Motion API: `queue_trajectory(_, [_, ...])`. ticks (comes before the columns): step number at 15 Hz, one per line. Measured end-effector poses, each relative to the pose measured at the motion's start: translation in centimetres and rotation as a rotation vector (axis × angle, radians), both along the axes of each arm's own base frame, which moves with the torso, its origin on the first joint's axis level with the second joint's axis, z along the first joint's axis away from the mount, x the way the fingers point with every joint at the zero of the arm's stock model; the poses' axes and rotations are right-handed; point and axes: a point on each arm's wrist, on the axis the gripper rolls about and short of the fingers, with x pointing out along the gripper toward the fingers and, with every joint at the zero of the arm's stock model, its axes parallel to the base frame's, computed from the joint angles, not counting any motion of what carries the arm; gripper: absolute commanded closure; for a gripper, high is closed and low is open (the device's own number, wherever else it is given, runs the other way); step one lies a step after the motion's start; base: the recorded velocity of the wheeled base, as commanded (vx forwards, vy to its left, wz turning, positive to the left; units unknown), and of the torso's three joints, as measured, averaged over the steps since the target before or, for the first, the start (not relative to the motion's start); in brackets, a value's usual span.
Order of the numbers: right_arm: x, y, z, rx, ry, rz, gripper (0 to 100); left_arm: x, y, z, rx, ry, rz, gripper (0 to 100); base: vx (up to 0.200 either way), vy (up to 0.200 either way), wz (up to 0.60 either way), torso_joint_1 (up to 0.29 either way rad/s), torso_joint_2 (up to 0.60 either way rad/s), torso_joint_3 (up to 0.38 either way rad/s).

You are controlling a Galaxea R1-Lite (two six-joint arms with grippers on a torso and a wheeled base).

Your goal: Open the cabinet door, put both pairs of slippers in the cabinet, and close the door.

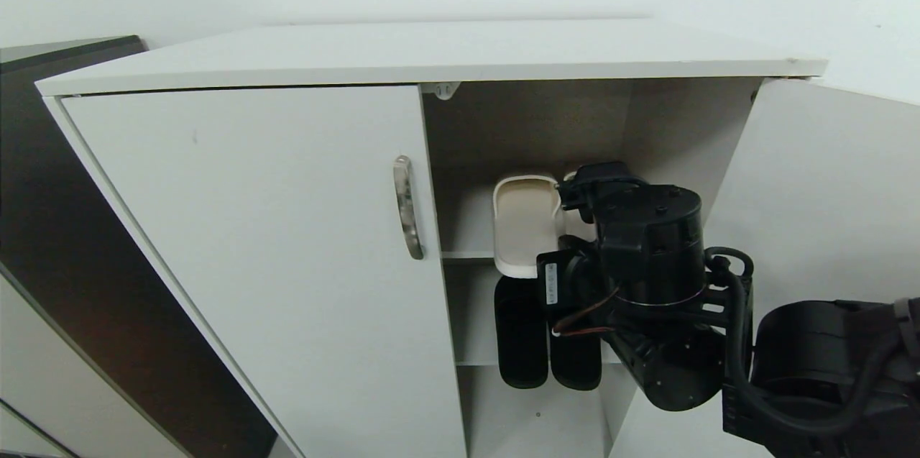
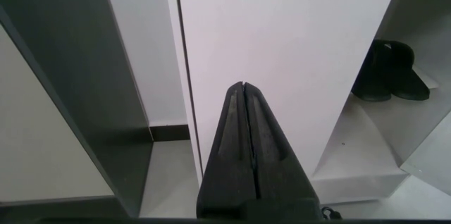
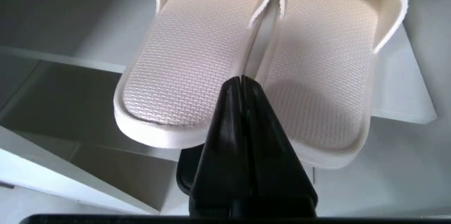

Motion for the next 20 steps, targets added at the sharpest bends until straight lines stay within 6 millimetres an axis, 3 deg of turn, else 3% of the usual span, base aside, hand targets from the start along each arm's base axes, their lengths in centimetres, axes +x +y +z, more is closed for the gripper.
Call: queue_trajectory(20, [-0.34,0.28,-0.99,-0.012,0.003,0.01,100,0.0,0.0,0.0,-0.002,0.0,0.0,100,-0.19,0.0,0.0,0.002,0.0,0.0])
